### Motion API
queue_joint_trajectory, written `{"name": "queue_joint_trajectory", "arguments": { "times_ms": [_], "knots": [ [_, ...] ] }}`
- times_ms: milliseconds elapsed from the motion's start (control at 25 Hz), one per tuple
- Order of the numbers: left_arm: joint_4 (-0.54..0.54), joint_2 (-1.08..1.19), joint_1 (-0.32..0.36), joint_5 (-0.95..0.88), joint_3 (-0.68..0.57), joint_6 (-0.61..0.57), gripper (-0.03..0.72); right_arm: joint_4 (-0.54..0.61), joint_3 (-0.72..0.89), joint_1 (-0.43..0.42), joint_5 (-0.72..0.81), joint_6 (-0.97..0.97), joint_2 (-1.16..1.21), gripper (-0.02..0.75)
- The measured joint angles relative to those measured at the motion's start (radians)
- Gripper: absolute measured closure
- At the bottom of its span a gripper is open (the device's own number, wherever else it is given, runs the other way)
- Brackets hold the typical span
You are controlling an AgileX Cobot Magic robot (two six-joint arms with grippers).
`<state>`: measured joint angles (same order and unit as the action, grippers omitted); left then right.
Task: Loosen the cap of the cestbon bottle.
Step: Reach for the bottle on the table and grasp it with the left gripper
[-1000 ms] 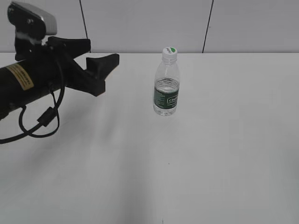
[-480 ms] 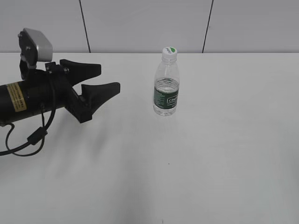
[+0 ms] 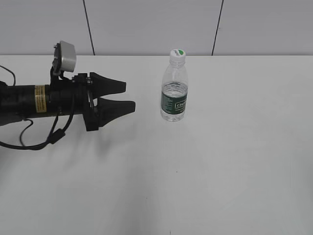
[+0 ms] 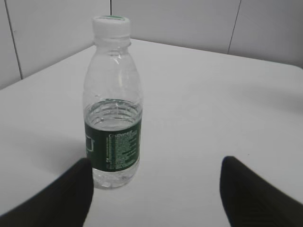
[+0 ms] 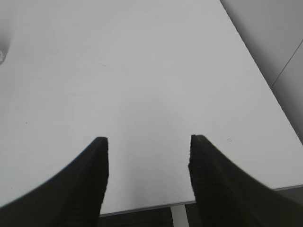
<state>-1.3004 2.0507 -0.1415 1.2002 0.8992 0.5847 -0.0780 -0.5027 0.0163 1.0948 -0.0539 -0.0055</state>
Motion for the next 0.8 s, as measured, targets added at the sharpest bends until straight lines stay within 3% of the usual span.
{"name": "queue_joint_trajectory", "arguments": {
  "times_ms": [240, 520, 800],
  "knots": [
    [-0.01, 0.083, -0.006, -0.001, 0.124, 0.085, 0.192, 0.0, 0.0, 0.0, 0.0, 0.0, 0.0, 0.312],
    [0.006, 0.089, -0.006, 0.0, 0.148, 0.088, 0.192, 0.0, 0.0, 0.0, 0.0, 0.0, 0.0, 0.312],
    [-0.092, 0.09, -0.013, -0.048, 0.221, 0.141, 0.192, 0.0, 0.0, 0.0, 0.0, 0.0, 0.0, 0.312]
  ]
}}
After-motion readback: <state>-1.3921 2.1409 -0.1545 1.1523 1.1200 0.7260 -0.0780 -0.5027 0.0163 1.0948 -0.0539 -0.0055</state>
